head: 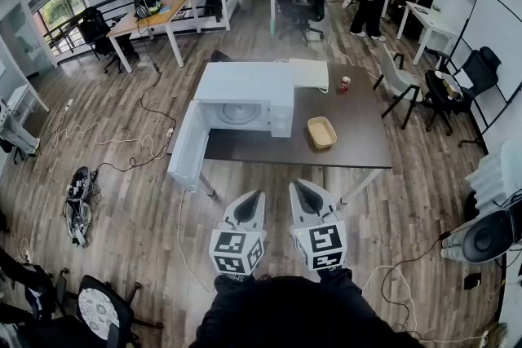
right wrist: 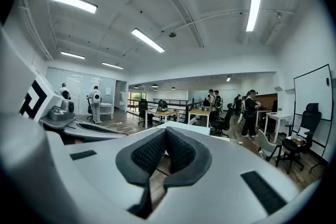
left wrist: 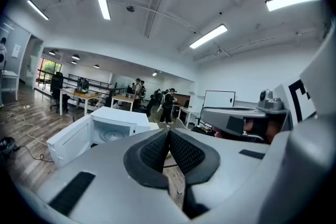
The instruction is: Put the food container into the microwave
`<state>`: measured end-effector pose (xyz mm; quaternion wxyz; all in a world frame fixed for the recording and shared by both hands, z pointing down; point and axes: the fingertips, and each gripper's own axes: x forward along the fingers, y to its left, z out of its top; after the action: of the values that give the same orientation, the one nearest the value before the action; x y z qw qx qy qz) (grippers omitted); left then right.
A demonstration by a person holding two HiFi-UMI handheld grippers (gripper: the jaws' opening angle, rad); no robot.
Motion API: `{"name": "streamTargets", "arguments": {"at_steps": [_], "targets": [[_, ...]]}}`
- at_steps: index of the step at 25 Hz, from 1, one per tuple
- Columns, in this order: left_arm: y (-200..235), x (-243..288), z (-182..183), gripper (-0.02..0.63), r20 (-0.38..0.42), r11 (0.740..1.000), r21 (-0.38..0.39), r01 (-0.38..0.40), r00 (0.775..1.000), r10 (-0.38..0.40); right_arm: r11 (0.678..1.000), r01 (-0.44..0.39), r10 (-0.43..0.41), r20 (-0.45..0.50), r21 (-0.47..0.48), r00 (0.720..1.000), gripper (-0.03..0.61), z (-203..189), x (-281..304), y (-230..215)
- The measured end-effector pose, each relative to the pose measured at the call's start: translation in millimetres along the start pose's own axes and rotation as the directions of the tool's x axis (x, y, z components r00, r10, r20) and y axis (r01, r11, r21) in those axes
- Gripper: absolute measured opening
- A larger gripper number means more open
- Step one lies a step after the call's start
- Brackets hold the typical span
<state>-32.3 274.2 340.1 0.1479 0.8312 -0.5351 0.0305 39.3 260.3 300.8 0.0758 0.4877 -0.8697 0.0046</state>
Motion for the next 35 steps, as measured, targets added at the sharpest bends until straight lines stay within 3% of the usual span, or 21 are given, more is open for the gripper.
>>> {"name": "streamTargets", "arguments": {"at_steps": [13,21,35], "targets": [[21.3,16.0,-8.2,0.034,-0.023,1.0,-0.007,0.028,0.999,-0.029,0.999,-0.039,0.039,0.001,0.031,0.999,0.024,-11.9,27.5,8.6],[44.6,12.3,-23.2,0.034,-0.046,0.999,-0.032,0.0,0.999,-0.002,0.999,-0.008,0.012,-0.07,0.052,0.997,0.023,-33.3,37.5,13.4],[73.7,6.7,-73.6,0.034,-0.151,0.996,-0.09,0.019,0.988,-0.032,0.996,0.001,0.016,-0.194,0.088,0.981,0.025,-87.0,50.7,45.7]]}}
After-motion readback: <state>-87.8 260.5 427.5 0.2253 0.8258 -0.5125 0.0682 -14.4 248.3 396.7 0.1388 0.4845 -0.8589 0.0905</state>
